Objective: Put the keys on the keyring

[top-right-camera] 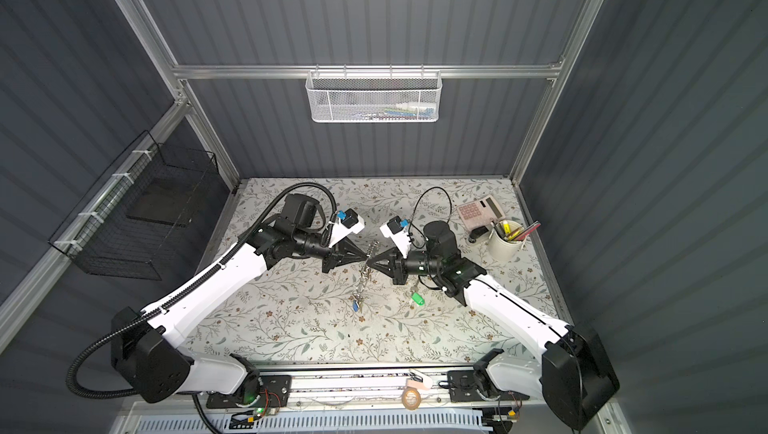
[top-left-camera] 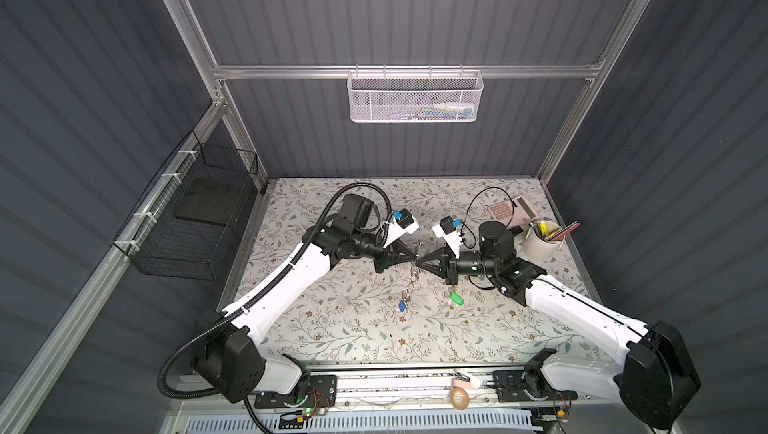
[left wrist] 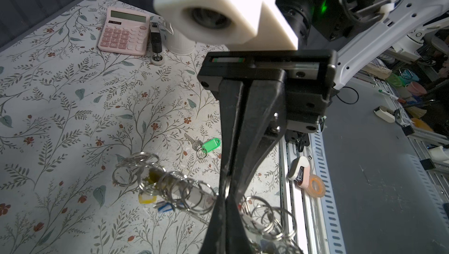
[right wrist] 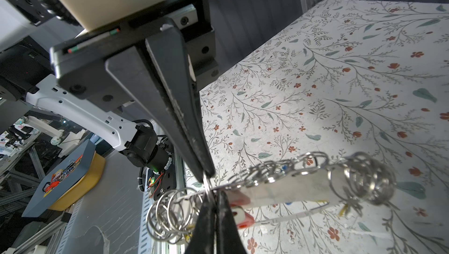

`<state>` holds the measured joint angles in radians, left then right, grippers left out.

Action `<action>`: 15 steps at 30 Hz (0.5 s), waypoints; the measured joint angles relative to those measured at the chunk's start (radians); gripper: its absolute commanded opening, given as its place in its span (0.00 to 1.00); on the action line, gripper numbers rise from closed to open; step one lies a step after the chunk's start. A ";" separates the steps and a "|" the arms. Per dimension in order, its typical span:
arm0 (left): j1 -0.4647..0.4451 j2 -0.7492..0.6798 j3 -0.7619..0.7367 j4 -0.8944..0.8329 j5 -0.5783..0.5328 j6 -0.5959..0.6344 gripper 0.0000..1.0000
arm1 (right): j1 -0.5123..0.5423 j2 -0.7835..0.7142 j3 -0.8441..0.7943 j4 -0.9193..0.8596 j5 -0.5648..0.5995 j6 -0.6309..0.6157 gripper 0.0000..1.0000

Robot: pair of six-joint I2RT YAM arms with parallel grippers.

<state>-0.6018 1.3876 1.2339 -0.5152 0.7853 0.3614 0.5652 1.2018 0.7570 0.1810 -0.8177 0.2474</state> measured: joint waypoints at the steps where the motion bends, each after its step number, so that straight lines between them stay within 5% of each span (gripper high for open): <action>1: 0.000 -0.010 -0.014 0.024 0.000 -0.018 0.08 | 0.000 -0.003 -0.002 0.004 -0.001 0.002 0.00; 15: 0.071 -0.275 -0.339 0.601 -0.042 -0.418 0.51 | 0.000 -0.014 -0.011 0.040 0.007 0.051 0.00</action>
<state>-0.5304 1.1130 0.8951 0.0856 0.7437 -0.0563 0.5652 1.1881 0.7460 0.2211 -0.8108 0.2981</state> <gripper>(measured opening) 0.439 0.050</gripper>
